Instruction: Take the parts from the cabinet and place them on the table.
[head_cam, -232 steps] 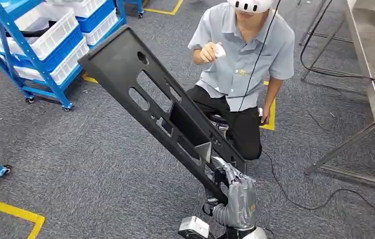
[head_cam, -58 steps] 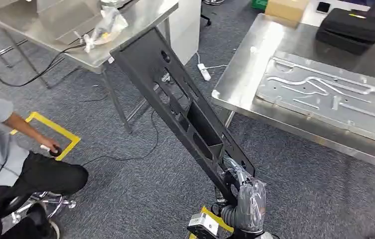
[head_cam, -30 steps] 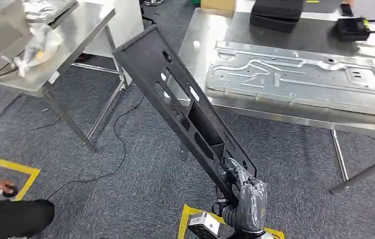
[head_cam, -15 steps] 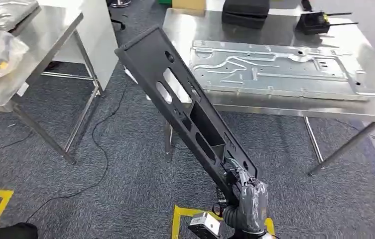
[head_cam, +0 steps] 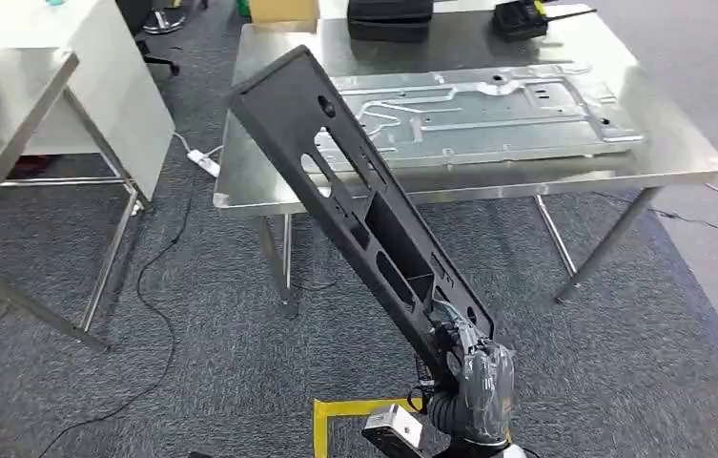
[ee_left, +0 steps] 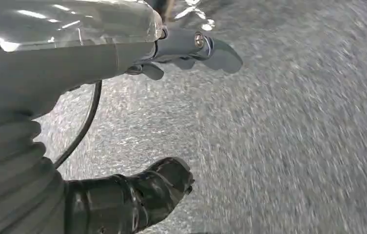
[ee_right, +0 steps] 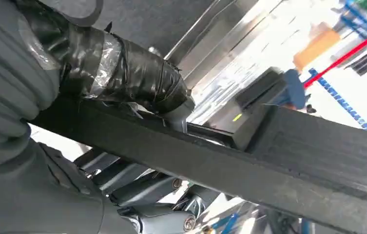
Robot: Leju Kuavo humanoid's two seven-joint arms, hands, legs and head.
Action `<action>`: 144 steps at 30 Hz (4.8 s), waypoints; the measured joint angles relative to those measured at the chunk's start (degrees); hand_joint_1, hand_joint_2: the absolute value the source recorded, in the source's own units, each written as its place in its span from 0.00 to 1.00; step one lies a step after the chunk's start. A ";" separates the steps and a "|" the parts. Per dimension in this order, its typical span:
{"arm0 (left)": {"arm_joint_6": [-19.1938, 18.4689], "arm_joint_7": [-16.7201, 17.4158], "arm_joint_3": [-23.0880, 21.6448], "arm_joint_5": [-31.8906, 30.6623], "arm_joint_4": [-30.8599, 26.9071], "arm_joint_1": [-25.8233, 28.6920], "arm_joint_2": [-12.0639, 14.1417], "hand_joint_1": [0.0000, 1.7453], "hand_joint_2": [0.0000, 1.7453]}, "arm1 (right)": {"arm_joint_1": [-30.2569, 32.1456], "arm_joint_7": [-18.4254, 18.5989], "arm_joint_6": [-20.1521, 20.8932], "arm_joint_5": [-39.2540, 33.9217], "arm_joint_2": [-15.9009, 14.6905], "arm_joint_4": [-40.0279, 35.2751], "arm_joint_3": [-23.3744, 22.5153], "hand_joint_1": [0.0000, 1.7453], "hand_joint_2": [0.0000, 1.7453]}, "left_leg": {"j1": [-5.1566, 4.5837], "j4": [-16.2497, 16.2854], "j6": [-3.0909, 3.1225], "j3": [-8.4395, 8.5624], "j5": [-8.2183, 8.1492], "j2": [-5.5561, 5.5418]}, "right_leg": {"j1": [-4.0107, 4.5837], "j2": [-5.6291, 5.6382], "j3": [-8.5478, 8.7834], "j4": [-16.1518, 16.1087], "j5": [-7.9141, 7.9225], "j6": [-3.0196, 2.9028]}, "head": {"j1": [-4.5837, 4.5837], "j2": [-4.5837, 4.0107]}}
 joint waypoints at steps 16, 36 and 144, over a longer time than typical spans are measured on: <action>-0.66 -0.68 0.26 -0.57 -0.09 0.06 0.04 0.00 1.00 | -0.47 0.09 0.63 0.33 0.00 0.55 0.00 1.00 1.00 | 0.21 -17.73 2.90 6.57 10.15 -0.76 | -0.76 -0.91 -8.72 17.73 -7.87 3.67 | 0.66 0.00; -4.79 -2.86 1.68 -0.13 -0.15 0.04 0.59 0.00 1.00 | -0.83 0.63 0.20 2.99 0.26 1.97 0.09 1.00 1.00 | -0.20 -15.98 1.45 5.56 9.98 -0.63 | 0.06 -0.56 0.62 0.52 -1.00 0.46 | 0.48 0.00; -5.72 -2.86 2.80 -4.39 -0.20 -0.22 0.54 0.00 1.00 | -4.02 -1.14 0.96 4.37 0.81 1.77 -0.61 1.00 1.00 | -0.56 -17.32 1.84 8.43 7.81 -0.84 | -0.53 -1.28 -0.62 1.18 -0.58 2.60 | 0.15 0.00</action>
